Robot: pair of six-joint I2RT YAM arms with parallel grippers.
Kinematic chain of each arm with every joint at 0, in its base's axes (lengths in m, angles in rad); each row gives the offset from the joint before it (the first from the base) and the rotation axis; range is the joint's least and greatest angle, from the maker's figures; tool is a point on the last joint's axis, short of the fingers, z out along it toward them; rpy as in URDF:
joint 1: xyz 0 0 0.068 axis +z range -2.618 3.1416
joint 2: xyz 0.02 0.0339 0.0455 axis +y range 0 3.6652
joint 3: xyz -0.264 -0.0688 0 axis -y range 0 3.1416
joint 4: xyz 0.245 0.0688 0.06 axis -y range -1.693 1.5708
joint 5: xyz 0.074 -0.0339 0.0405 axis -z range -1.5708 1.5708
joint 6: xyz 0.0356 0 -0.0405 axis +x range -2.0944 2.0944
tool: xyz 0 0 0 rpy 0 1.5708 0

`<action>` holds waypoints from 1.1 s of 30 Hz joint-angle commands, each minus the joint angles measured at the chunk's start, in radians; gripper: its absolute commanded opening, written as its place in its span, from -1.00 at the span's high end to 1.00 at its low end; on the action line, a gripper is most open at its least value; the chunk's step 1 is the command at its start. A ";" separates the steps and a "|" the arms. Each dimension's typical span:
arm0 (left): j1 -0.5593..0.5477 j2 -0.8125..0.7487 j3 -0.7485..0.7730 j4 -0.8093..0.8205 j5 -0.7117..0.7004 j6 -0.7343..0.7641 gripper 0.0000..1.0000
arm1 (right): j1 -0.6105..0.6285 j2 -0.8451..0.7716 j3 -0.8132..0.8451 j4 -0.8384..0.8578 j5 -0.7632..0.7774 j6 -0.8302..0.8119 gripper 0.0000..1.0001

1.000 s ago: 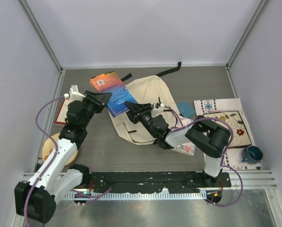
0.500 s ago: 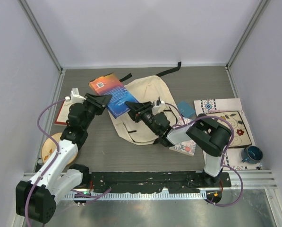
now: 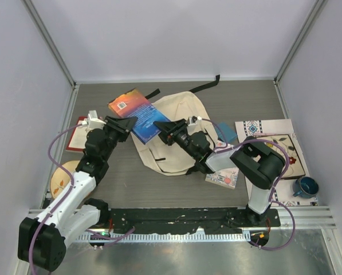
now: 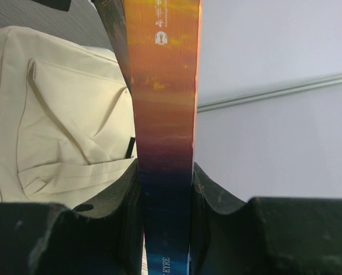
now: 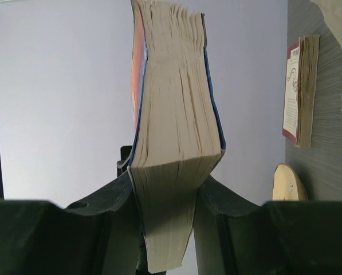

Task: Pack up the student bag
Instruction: Pick up the book from the center of the board.

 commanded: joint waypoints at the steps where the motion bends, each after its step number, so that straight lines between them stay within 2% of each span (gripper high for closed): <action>1: -0.057 -0.023 0.005 0.091 0.114 0.037 0.99 | -0.006 -0.055 0.075 0.332 -0.012 -0.032 0.14; 5: -0.067 -0.014 0.004 0.099 0.106 0.037 1.00 | -0.006 -0.050 0.082 0.332 -0.018 -0.030 0.02; 7: -0.071 -0.016 0.001 0.101 0.102 0.036 1.00 | -0.005 -0.052 0.080 0.332 -0.016 -0.030 0.02; 8: -0.073 -0.016 -0.002 0.101 0.097 0.036 1.00 | -0.006 -0.052 0.078 0.332 -0.013 -0.030 0.11; 10: -0.074 -0.016 -0.002 0.101 0.092 0.036 1.00 | -0.006 -0.052 0.071 0.337 -0.006 -0.030 0.41; 11: -0.074 -0.016 -0.005 0.099 0.091 0.036 1.00 | -0.006 -0.053 0.065 0.345 -0.001 -0.030 0.69; 12: -0.074 -0.016 -0.007 0.098 0.091 0.037 1.00 | -0.006 -0.057 0.049 0.345 0.013 -0.030 0.85; 13: -0.074 -0.016 -0.004 0.092 0.091 0.040 1.00 | -0.006 -0.060 0.039 0.343 0.019 -0.030 0.94; 16: -0.074 -0.017 0.017 0.014 0.091 0.075 0.95 | -0.023 -0.104 -0.013 0.337 0.026 -0.067 0.98; 17: -0.074 -0.019 0.025 -0.013 0.092 0.109 0.53 | -0.031 -0.124 -0.032 0.307 0.031 -0.084 0.98; 18: -0.074 -0.020 0.046 -0.042 0.089 0.127 0.21 | -0.055 -0.185 -0.075 0.282 0.036 -0.102 0.98; 19: -0.074 -0.019 0.057 -0.112 0.091 0.150 0.02 | -0.070 -0.220 -0.099 0.253 0.045 -0.151 0.98; 20: -0.074 -0.020 0.073 -0.149 0.089 0.208 -0.28 | -0.093 -0.262 -0.121 0.160 0.046 -0.173 0.98; 22: -0.074 -0.011 0.108 -0.255 0.091 0.267 -0.62 | -0.161 -0.413 -0.164 0.023 0.033 -0.260 0.98; 23: -0.076 -0.007 0.117 -0.281 0.091 0.294 -0.69 | -0.179 -0.476 -0.170 -0.148 0.033 -0.301 0.98; 25: -0.085 0.013 0.137 -0.348 0.092 0.373 -0.81 | -0.227 -0.646 -0.179 -0.313 0.089 -0.428 0.98; 26: -0.091 0.022 0.143 -0.361 0.092 0.391 -0.85 | -0.238 -0.700 -0.179 -0.467 0.111 -0.471 0.98; 27: -0.111 0.030 0.151 -0.376 0.091 0.432 -0.99 | -0.250 -0.807 -0.170 -0.540 0.137 -0.511 0.98; 28: -0.123 0.053 0.163 -0.381 0.085 0.451 -0.99 | -0.265 -0.852 -0.162 -0.610 0.166 -0.592 0.98; 29: -0.140 0.067 0.174 -0.387 0.083 0.469 -0.99 | -0.275 -0.892 -0.134 -0.751 0.215 -0.625 0.98; 31: -0.212 0.104 0.220 -0.402 0.054 0.531 -0.99 | -0.287 -0.993 -0.092 -0.950 0.263 -0.699 0.98; 33: -0.310 0.171 0.258 -0.422 0.025 0.604 -0.99 | -0.288 -1.040 -0.028 -1.075 0.338 -0.789 0.98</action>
